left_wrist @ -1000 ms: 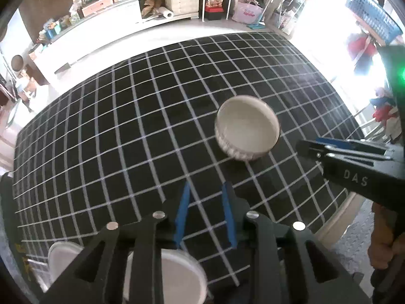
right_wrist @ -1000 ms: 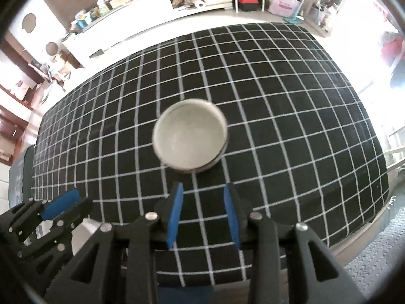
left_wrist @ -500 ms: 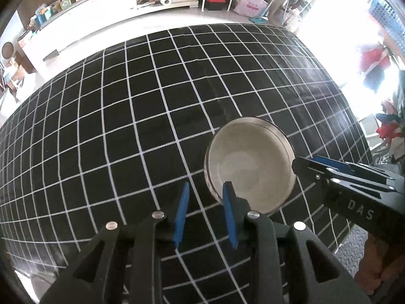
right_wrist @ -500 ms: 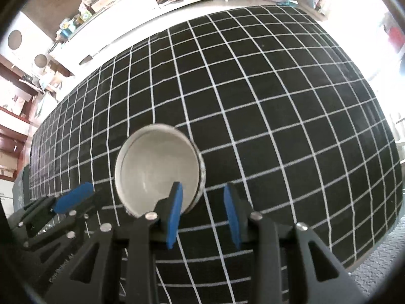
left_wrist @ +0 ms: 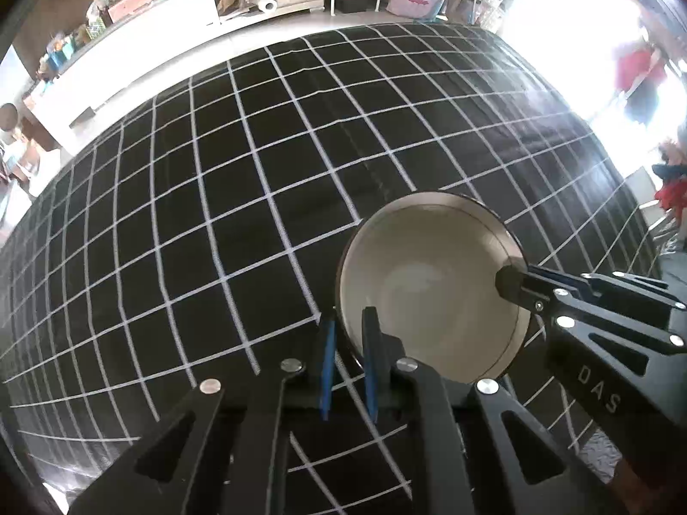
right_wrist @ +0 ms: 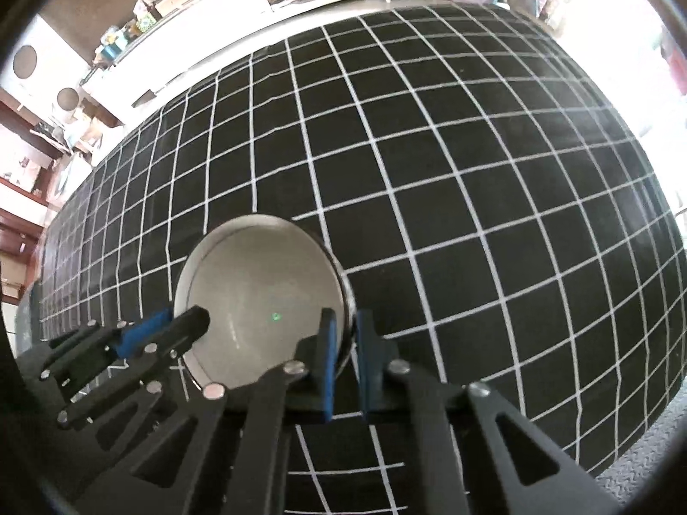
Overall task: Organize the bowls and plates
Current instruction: 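Close both tools on the rim of the speckled bowl, then lift the speckled bowl with both tools and lower it onto the bowl stack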
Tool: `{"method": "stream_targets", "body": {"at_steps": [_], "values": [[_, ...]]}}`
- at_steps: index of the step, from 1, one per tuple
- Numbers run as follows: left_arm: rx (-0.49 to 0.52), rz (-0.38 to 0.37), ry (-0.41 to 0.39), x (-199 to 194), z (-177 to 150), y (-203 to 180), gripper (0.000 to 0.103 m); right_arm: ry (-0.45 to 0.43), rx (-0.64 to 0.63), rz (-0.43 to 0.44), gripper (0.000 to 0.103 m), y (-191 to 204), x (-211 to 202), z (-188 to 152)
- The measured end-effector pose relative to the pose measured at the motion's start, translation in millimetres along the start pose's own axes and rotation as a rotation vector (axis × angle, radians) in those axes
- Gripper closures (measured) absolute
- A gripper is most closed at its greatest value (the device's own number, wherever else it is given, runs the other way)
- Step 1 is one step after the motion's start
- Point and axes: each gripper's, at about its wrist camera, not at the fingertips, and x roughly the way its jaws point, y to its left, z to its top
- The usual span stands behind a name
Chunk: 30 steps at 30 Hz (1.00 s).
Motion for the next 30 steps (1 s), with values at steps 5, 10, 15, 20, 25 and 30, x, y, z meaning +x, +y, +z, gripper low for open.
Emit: {"method": "stream_targets", "body": {"at_steps": [5, 10, 15, 20, 25, 30], "values": [[-0.001, 0.032, 0.036, -3, -8, 15, 0.094, 0.007, 0.021, 0.042, 0.091, 11, -3, -12], [-0.009, 0.055, 0.072, -5, -17, 45, 0.095, -0.005, 0.052, 0.085, 0.091, 33, -3, -26], [-0.064, 0.060, 0.119, -4, -29, 81, 0.095, 0.012, -0.007, 0.109, 0.089, 69, -1, -40], [-0.092, 0.061, 0.129, -7, -50, 102, 0.094, 0.031, -0.049, 0.125, 0.088, 89, 1, -47], [-0.090, 0.068, 0.143, -10, -66, 114, 0.094, 0.041, -0.093, 0.102, 0.088, 105, 4, -52], [-0.088, 0.064, 0.146, -14, -83, 126, 0.094, 0.065, -0.096, 0.118, 0.087, 112, 5, -63]]}}
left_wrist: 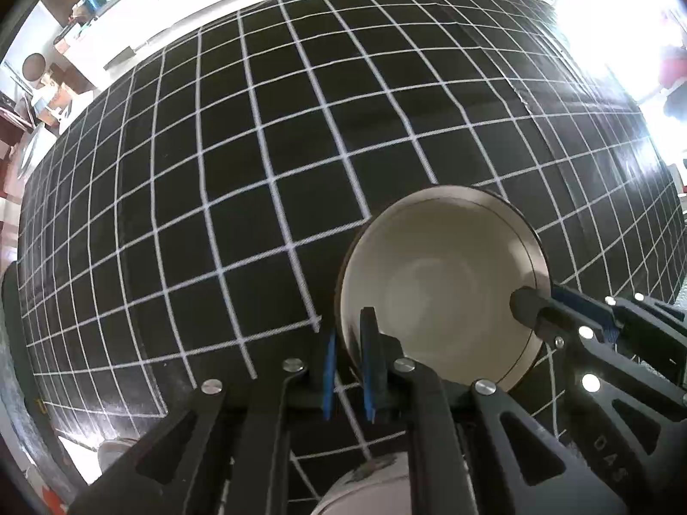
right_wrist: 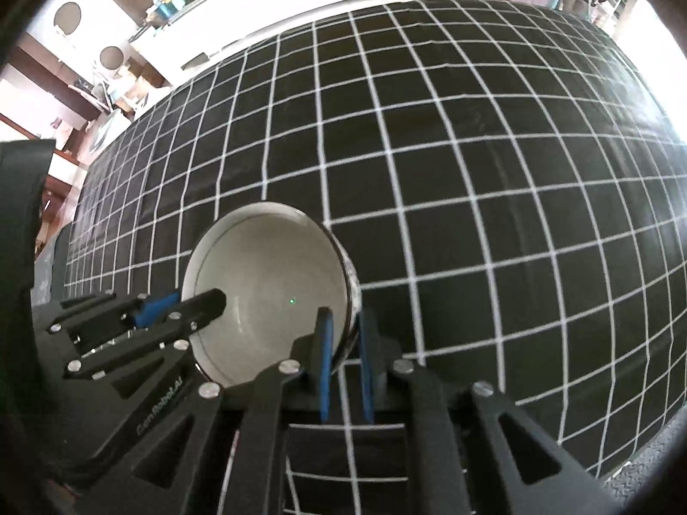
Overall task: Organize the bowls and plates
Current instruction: 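Lift the speckled bowl with both tools and lower it onto the bowl stack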
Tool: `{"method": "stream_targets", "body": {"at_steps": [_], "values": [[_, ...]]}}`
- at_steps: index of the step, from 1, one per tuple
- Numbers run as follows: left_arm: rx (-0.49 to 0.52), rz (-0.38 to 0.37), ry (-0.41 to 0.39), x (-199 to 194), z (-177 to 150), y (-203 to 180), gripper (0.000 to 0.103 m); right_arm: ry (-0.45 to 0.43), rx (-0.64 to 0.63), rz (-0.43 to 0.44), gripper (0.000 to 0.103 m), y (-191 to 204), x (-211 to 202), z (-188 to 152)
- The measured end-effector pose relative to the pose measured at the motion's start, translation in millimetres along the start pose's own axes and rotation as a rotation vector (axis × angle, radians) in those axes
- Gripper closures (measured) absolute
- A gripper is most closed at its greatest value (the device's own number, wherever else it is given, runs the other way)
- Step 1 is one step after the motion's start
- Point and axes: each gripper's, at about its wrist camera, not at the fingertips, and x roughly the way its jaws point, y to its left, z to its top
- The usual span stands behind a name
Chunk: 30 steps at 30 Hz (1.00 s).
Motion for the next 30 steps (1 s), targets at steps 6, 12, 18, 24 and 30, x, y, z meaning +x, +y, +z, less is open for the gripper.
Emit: {"method": "stream_targets", "body": {"at_steps": [6, 12, 18, 24, 30], "values": [[-0.002, -0.046, -0.011, 1, -14, 20, 0.094, 0.020, -0.024, 0.004, 0.087, 11, 3, -4], [0.008, -0.054, -0.039, 9, -17, 31, 0.094, 0.023, -0.016, -0.004, 0.087, 7, 5, -3], [0.010, -0.069, -0.040, 15, -18, 39, 0.095, 0.023, 0.008, -0.018, 0.087, 5, 4, -6], [-0.017, -0.061, -0.062, -2, -14, 39, 0.095, 0.014, 0.014, -0.038, 0.087, 25, 6, -1], [-0.024, -0.046, -0.112, -38, -19, 42, 0.095, -0.022, 0.014, -0.031, 0.087, 37, -19, -1]]}}
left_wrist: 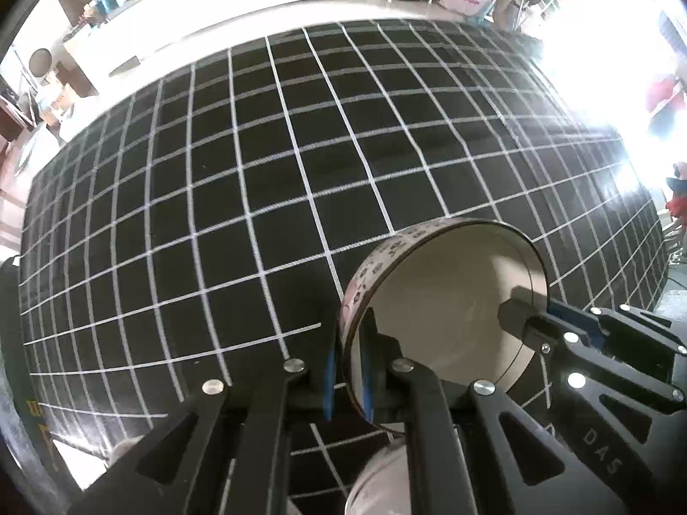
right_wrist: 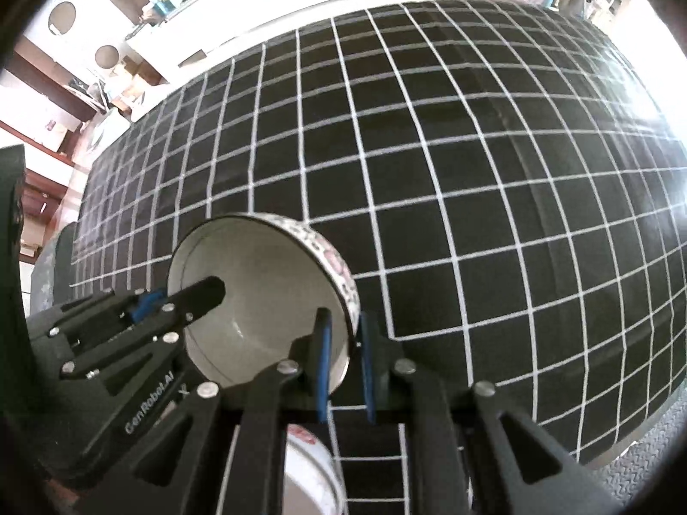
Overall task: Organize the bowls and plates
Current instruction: 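Lift the speckled bowl with both tools and lower it onto the bowl stack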
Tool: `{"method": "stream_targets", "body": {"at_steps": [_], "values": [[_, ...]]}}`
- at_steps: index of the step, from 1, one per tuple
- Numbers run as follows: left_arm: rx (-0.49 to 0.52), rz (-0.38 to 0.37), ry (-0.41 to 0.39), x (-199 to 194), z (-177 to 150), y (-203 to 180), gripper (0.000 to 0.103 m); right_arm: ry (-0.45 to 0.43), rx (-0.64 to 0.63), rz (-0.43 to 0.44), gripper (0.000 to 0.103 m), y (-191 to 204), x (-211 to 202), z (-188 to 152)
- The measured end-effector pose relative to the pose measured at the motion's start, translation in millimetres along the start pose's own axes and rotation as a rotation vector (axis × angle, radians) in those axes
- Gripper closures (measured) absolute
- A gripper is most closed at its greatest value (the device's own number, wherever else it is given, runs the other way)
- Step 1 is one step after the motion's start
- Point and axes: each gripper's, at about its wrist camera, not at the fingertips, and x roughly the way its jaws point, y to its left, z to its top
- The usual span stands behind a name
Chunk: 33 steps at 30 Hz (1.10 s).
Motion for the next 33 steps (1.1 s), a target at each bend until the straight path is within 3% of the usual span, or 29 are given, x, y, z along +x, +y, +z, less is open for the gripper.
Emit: {"method": "stream_targets", "body": {"at_steps": [8, 14, 29, 33], "values": [[-0.025, 0.000, -0.075, -58, -11, 2, 0.095, -0.077, -0.033, -0.006, 0.087, 20, -49, -5], [-0.038, 0.006, -0.087, -87, -30, 3, 0.095, -0.079, -0.041, 0.000, 0.087, 24, -64, -19], [-0.056, 0.013, -0.018, -81, -114, -7, 0.095, -0.012, -0.061, -0.028, 0.087, 30, -57, -76], [-0.069, 0.007, 0.001, -75, -122, -7, 0.095, 0.013, -0.063, -0.035, 0.087, 31, -49, -85]]}}
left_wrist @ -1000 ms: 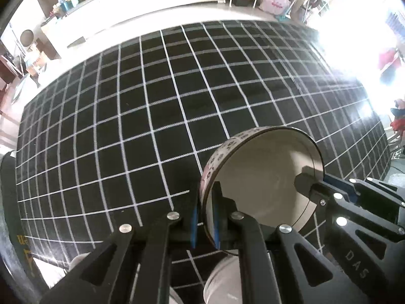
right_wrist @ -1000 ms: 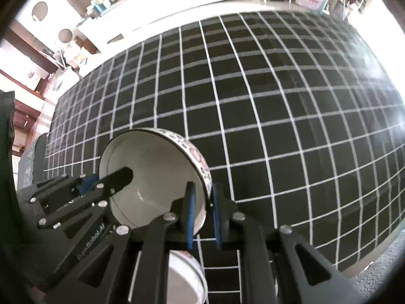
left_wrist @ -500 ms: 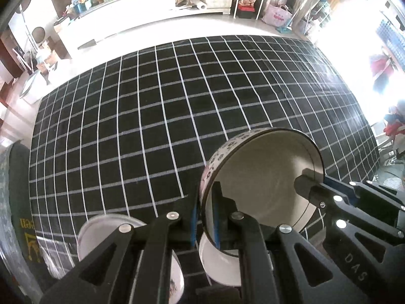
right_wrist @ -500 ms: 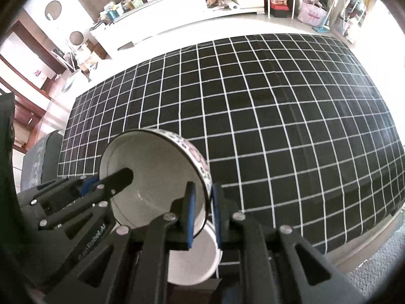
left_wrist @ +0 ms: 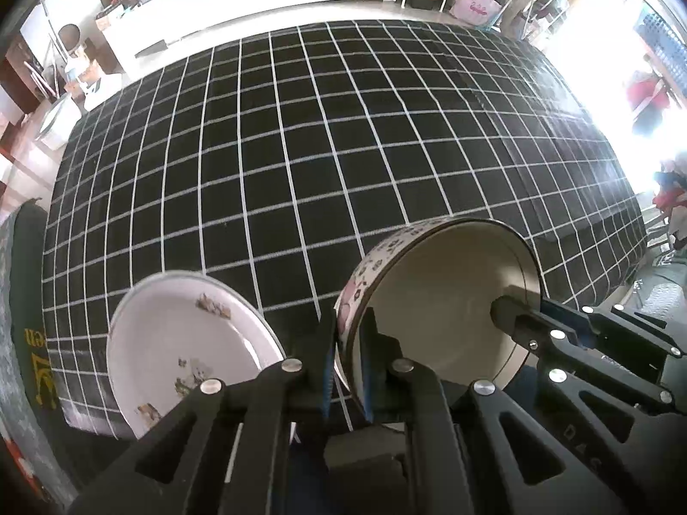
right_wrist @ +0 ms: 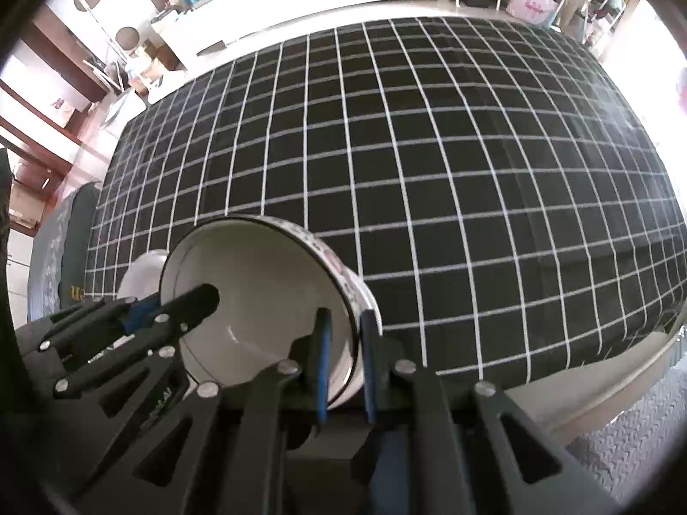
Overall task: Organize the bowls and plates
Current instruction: 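Lift the speckled bowl with both tools and lower it onto the bowl stack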
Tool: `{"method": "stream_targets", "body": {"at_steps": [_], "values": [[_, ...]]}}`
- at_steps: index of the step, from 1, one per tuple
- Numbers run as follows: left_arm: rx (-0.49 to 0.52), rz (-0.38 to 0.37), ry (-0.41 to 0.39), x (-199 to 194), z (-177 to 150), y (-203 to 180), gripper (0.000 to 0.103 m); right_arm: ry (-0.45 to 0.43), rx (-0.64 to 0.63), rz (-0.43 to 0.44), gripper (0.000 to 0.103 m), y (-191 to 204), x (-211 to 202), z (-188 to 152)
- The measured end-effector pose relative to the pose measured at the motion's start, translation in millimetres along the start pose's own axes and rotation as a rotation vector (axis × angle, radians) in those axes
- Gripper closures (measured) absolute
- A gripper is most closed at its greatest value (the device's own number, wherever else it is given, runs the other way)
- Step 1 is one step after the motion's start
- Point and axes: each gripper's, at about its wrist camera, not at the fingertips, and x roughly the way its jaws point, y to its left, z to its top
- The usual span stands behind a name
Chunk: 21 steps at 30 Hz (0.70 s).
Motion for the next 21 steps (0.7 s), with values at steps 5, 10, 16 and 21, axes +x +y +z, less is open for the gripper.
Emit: {"method": "stream_targets", "body": {"at_steps": [5, 10, 16, 21], "values": [[-0.002, 0.005, 0.023, 9, -9, -1, 0.095, 0.021, -0.020, -0.022, 0.087, -1, 8, -4], [-0.020, -0.012, 0.044, 19, -17, 1, 0.095, 0.045, -0.042, -0.039, 0.087, 0, 14, -3], [-0.043, -0.029, 0.059, 27, -19, 8, 0.095, 0.062, -0.054, -0.040, 0.087, -2, 20, -3], [-0.055, -0.039, 0.056, 29, -20, 13, 0.095, 0.065, -0.051, -0.032, 0.087, -3, 22, -2]]}}
